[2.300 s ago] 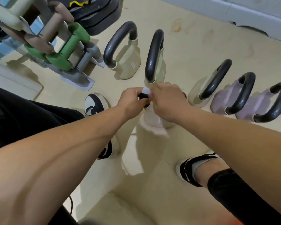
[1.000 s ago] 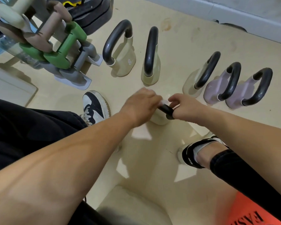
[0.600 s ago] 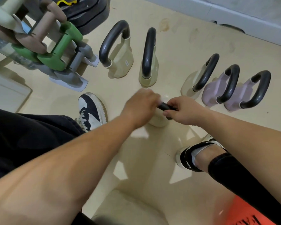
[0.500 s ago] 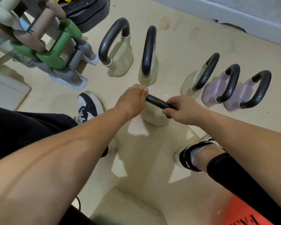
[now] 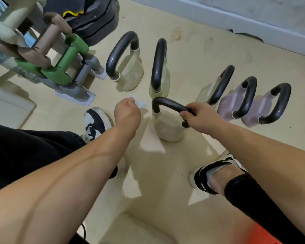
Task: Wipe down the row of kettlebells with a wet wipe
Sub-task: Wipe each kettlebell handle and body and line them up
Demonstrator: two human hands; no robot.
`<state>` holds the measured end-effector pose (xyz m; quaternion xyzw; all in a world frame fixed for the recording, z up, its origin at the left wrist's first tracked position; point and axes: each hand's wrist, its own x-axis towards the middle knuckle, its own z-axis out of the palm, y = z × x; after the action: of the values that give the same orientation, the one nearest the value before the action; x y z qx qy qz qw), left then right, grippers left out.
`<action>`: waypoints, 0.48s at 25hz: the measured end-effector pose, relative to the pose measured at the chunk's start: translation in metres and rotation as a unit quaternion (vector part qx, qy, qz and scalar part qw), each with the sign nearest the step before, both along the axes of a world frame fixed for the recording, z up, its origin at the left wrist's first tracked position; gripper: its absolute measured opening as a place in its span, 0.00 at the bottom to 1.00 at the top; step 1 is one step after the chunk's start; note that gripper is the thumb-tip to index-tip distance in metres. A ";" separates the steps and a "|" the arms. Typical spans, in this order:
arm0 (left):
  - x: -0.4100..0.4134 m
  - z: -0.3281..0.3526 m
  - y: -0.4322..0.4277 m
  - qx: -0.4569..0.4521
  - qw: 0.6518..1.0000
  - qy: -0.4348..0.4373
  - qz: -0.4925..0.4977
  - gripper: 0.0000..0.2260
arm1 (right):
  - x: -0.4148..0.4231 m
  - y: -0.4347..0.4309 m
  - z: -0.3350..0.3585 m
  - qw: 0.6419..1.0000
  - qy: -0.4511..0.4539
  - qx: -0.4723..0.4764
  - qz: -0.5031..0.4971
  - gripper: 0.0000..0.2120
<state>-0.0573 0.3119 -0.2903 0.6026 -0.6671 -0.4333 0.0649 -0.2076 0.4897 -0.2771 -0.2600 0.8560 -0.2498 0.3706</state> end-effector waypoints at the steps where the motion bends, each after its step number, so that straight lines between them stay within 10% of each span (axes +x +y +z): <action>1: -0.008 0.005 0.006 0.008 0.999 0.039 0.035 0.16 | -0.002 -0.002 0.001 0.999 -0.018 -0.002 -0.028 0.09; 12: -0.014 0.001 0.097 0.084 0.984 0.147 -0.063 0.17 | 0.036 -0.022 0.011 0.880 -0.404 -0.055 -0.244 0.16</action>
<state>-0.0712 0.4089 -0.2896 0.4925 -0.6481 -0.5748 0.0837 -0.1717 0.4673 -0.2659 0.0603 0.6531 -0.4625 0.5966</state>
